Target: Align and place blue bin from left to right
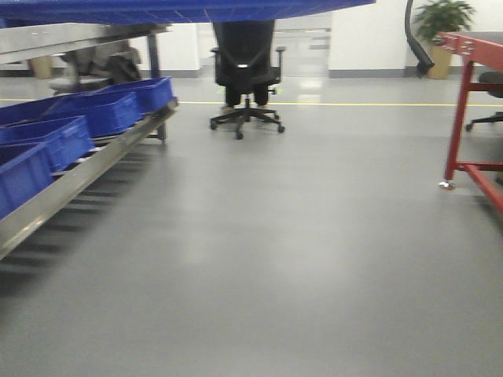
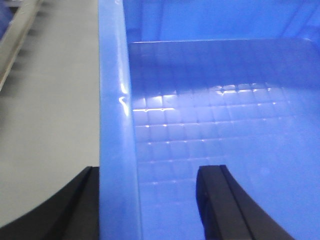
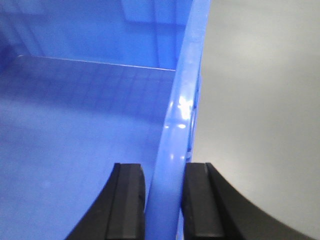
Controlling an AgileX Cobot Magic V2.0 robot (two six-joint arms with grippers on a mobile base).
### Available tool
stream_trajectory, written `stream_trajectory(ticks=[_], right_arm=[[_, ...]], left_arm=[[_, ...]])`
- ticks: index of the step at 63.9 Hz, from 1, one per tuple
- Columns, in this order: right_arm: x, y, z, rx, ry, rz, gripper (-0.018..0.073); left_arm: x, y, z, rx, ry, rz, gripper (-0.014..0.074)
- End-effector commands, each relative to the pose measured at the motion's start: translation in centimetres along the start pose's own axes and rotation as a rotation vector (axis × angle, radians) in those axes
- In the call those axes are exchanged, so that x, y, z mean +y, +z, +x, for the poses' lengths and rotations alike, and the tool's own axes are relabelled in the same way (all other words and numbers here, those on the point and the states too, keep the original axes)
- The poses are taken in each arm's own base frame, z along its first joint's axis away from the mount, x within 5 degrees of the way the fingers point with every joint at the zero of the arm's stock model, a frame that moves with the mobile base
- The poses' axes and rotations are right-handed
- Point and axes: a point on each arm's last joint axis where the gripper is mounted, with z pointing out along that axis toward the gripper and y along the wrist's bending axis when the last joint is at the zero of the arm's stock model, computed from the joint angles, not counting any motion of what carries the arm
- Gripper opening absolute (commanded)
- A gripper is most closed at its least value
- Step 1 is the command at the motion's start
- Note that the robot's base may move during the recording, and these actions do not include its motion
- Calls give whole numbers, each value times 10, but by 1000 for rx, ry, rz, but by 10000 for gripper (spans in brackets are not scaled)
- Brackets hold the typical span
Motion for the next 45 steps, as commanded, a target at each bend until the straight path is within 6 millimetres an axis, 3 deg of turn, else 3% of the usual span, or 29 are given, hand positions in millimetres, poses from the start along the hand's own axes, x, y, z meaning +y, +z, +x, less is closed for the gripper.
stream_trajectory(ticks=[1, 45], right_arm=[[6, -14, -15, -147, -23, -47, -78], [6, -14, -15, -147, -23, -47, -78]], left_arm=[[-11, -15, -11, -116, 24, 90, -16], [-11, -15, -11, -116, 24, 90, -16]])
